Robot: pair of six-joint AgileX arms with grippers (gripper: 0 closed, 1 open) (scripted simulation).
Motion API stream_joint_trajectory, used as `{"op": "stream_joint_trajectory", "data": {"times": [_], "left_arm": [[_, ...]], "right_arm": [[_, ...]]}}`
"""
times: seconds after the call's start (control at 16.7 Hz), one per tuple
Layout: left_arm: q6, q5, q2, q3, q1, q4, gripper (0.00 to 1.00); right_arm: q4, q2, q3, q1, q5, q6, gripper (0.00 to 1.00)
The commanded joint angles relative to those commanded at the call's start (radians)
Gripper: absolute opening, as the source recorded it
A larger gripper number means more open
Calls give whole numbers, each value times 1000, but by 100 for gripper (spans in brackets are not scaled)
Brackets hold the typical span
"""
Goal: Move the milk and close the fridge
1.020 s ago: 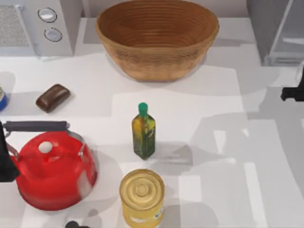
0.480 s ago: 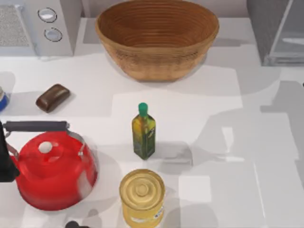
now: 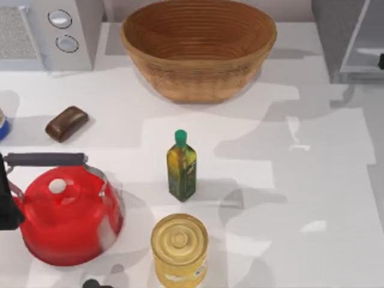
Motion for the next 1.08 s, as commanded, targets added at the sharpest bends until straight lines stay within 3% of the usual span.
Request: {"op": "stream_joint_trajectory", "data": {"times": [0.48, 1.08], "left_arm": [[0, 0, 0, 0, 0, 0, 100], [0, 0, 0, 0, 0, 0, 100]], "right_arm": [[-227, 362, 501, -118, -109, -19, 0], [-281, 425, 564, -143, -131, -22, 0]]}}
